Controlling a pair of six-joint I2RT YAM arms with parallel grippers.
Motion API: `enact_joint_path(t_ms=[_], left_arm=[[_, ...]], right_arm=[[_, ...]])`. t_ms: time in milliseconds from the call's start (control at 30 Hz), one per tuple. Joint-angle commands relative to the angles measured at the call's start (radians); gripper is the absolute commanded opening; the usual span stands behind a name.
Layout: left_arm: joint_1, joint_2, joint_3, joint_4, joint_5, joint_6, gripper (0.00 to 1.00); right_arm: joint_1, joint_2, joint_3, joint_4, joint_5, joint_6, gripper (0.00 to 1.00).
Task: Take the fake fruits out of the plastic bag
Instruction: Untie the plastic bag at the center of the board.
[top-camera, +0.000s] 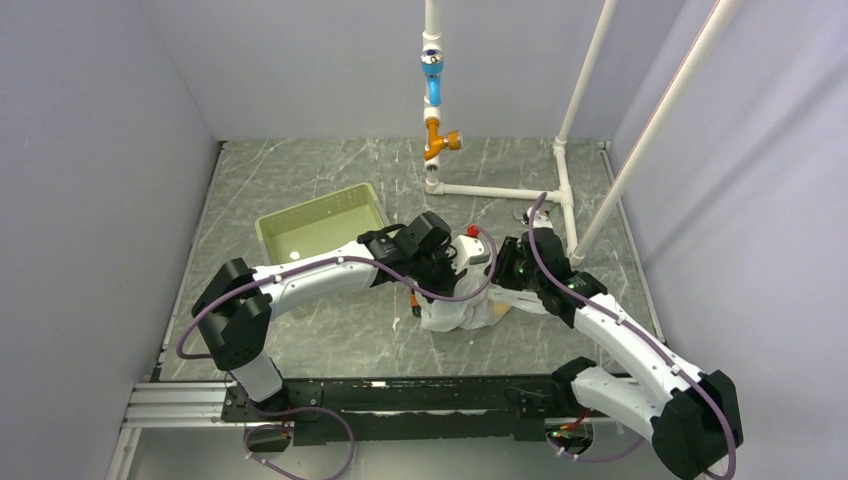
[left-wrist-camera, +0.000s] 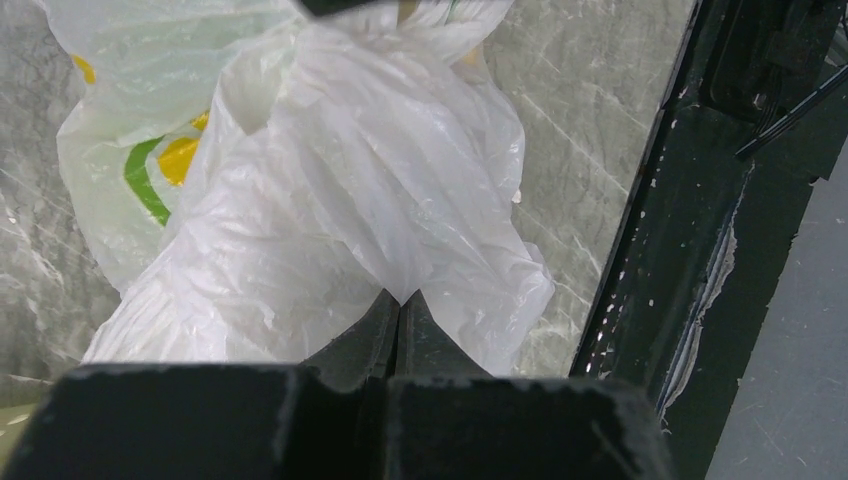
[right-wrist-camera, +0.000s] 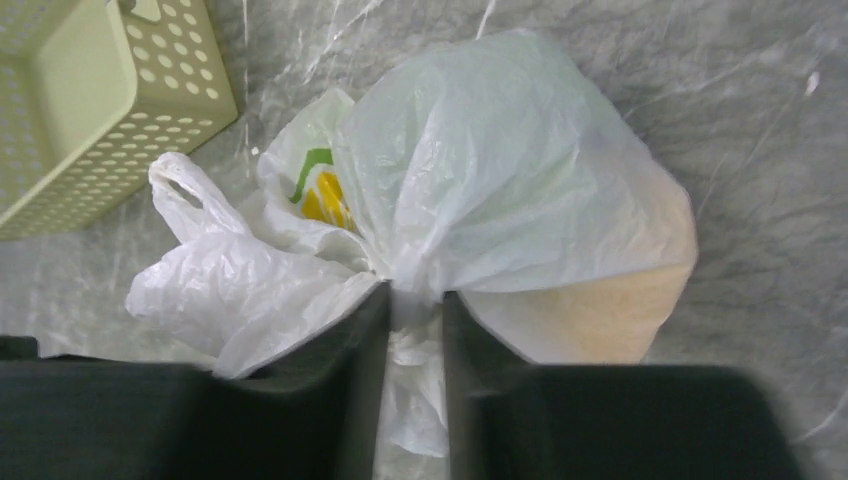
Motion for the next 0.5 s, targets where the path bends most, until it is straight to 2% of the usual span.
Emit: enact_joint_path(t_ms=[0, 33, 67, 233, 467], left_arm=[[-0.008, -0.021, 0.038, -0.012, -0.019, 0.029, 0.0], [-0.007, -0.026, 0.035, -0.01, -0.024, 0.031, 0.0], [-0.007, -0.032, 0.034, -0.01, -0.028, 0.031, 0.0], [-0.008, -0.071, 0.0, 0.008, -0.068, -0.015, 0.0], [0.005, -0.196, -0.213, 0.087, -0.179, -0.317, 0.0]], right_arm=[[-0.016, -0.041, -0.014, 0.061, 0.016, 0.003, 0.16], [-0.018, -0.04, -0.011, 0.059, 0.016, 0.004, 0.05], [-0.018, -0.042, -0.009, 0.057, 0.018, 0.006, 0.0], [-0.022, -0.078, -0.025, 0.087, 0.013, 0.022, 0.0], [-0.027, -0.113, -0.027, 0.094, -0.03, -0.029, 0.0]])
